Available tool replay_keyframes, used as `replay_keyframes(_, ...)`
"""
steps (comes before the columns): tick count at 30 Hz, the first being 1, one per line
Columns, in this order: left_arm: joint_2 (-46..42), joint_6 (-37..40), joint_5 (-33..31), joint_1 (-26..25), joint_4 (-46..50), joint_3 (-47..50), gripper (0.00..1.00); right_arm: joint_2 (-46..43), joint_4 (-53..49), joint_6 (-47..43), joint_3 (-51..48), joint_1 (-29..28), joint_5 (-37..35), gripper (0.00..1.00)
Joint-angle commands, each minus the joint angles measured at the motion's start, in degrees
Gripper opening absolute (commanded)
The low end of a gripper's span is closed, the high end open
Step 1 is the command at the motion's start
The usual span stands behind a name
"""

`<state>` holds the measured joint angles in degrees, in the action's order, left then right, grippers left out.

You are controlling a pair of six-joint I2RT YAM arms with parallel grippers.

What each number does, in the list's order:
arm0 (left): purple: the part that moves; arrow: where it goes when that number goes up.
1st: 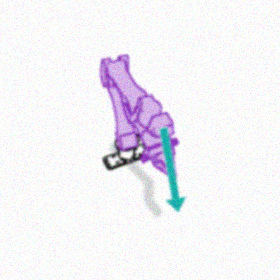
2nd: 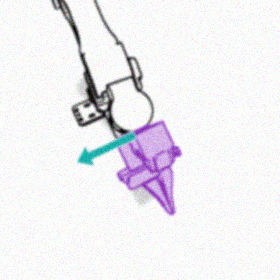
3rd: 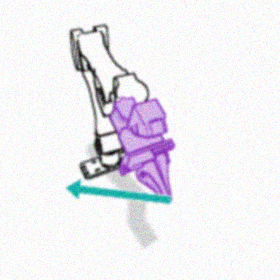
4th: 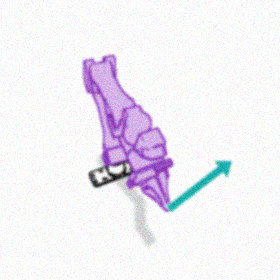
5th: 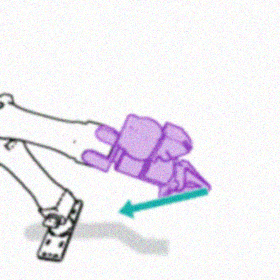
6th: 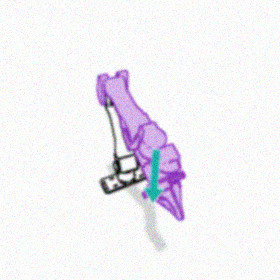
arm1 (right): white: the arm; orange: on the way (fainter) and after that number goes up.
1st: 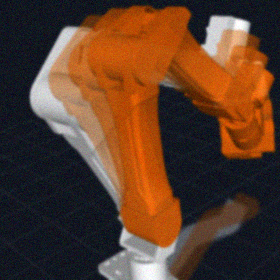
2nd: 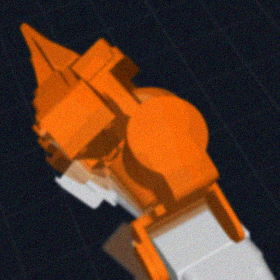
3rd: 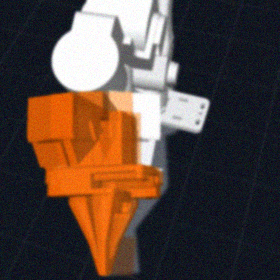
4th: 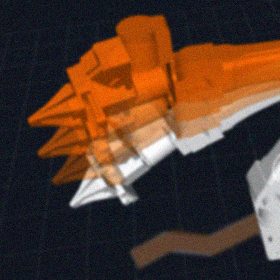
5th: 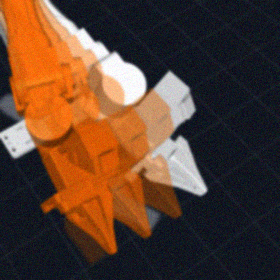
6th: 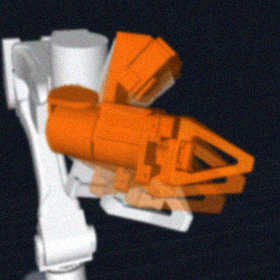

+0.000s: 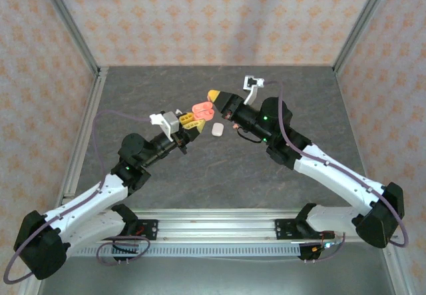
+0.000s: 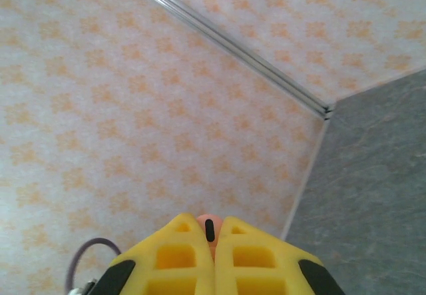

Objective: Insert the wireless bluetooth earbuds into the charging case

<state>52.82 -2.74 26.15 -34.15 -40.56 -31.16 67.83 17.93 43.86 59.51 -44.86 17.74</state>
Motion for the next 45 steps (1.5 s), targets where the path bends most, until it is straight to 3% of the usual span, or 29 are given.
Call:
replay_keyframes(1,-1.77,-0.64,-1.65,-0.48,-2.43,-1.53,0.0,-0.32,7.67,3.49,-0.81,-0.24,1.75,0.03)
replay_keyframes(12,-1.64,-1.23,-5.1,-0.48,-1.71,-1.57,0.0,-4.07,6.06,3.94,-2.99,-0.4,-0.87,0.03)
replay_keyframes(27,-2.1,-1.92,-5.62,-0.48,-1.82,-1.89,0.0,0.94,9.16,7.12,-2.91,-2.13,2.07,0.02)
replay_keyframes(45,-2.07,-1.95,-5.77,-0.48,-2.34,-2.41,0.0,-2.9,2.54,5.12,-6.63,-2.15,-0.79,0.04)
